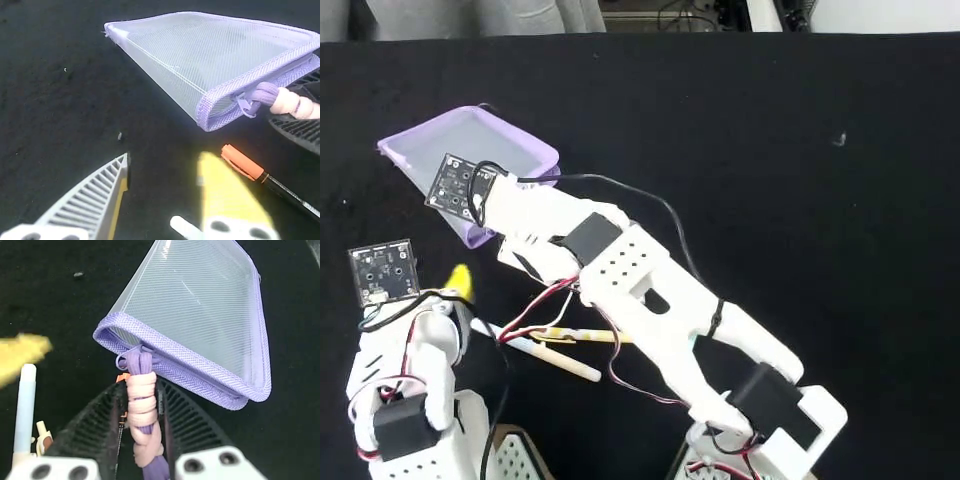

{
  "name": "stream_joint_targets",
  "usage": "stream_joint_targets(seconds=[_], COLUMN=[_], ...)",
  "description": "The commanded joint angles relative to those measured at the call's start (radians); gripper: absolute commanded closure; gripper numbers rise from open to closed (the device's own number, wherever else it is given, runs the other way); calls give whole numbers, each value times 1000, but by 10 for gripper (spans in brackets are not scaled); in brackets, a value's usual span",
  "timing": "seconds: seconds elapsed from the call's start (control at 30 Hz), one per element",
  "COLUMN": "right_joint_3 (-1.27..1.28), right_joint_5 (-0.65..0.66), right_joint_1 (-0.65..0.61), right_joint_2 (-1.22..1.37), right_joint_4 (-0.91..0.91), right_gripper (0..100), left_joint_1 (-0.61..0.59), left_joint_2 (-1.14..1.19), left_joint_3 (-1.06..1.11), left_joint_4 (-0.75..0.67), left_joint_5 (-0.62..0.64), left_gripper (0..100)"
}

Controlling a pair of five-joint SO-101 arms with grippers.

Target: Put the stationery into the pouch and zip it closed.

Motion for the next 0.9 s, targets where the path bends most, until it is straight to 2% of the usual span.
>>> stream_joint_targets(seconds=[0.0, 0.13, 0.23, 0.47, 0.87], right_joint_3=[-10, -8, -8, 44, 124], right_joint_5=[5, 5, 5, 5, 5], right_joint_1=[25, 25, 25, 25, 25], right_joint_2=[-71, -71, -71, -159, -222], right_joint_4=[-20, -18, 2, 0, -52], right_gripper=[988, 988, 988, 988, 988], left_joint_1=[76, 143, 150, 67, 35], left_joint_2=[3, 3, 5, 5, 3], left_joint_3=[-30, -31, -28, 71, 56], left_joint_4=[8, -2, -31, -180, -186], left_joint_5=[14, 14, 14, 11, 12], left_gripper=[694, 694, 694, 694, 694])
